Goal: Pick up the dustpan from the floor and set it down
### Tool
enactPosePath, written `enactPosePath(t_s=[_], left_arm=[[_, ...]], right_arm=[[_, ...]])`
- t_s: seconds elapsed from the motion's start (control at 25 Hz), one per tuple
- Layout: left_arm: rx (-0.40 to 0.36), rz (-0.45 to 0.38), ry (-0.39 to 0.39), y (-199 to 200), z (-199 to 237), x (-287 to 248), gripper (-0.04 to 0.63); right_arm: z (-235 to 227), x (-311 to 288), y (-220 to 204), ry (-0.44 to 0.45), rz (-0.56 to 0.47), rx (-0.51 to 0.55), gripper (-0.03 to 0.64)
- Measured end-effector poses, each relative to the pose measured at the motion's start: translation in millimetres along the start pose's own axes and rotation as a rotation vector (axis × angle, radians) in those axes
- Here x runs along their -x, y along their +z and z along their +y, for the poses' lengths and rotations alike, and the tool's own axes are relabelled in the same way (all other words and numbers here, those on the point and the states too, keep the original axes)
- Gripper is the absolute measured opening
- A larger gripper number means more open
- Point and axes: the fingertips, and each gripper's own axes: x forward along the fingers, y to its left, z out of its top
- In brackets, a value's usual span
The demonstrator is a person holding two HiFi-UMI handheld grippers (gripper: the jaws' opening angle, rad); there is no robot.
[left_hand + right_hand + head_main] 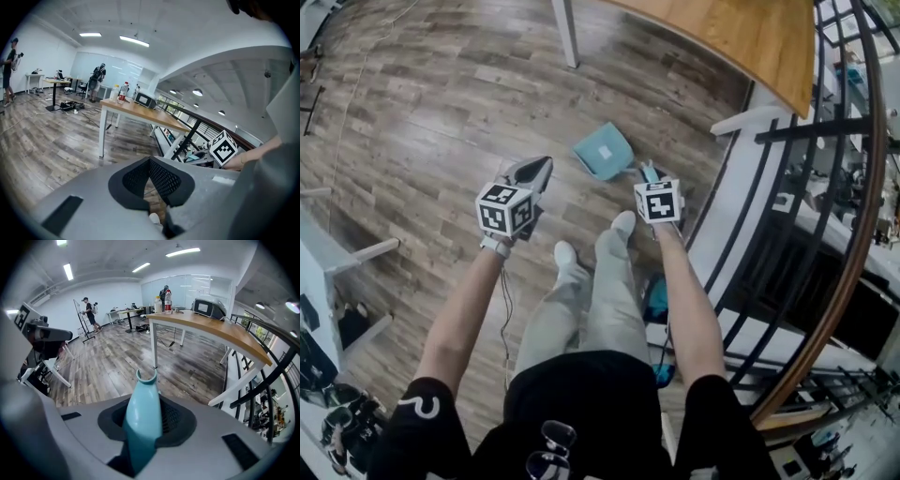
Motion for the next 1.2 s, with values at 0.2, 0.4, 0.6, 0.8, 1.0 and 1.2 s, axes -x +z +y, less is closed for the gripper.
enactPosePath(t_s=[0.2,0.4,0.6,0.8,1.0,1.2], left_arm=[[0.03,0.006,0.018,-22,13,-9,-0.002],[0.061,0.009,0.044,-35,27,-16,-0.002],[0.08,0.015,0.059,-47,34,-18,-0.002],[0.092,0.02,0.073,-55,38,-21,-0.002],[0.097,0.019,0.078,-63,38,-21,-0.002],[0.106,0.024,0.08,-70,36,-19,-0.002]], right_arm=[[3,-29,-18,0.004,0.019,0.004,0.084],[3,-53,-23,0.004,0.034,0.015,0.084],[3,-67,-32,-0.006,0.06,0.03,0.086],[5,-80,-46,-0.004,0.085,0.042,0.086],[5,-85,-61,-0.025,0.096,0.043,0.086],[4,-84,-75,-0.036,0.099,0.048,0.086]])
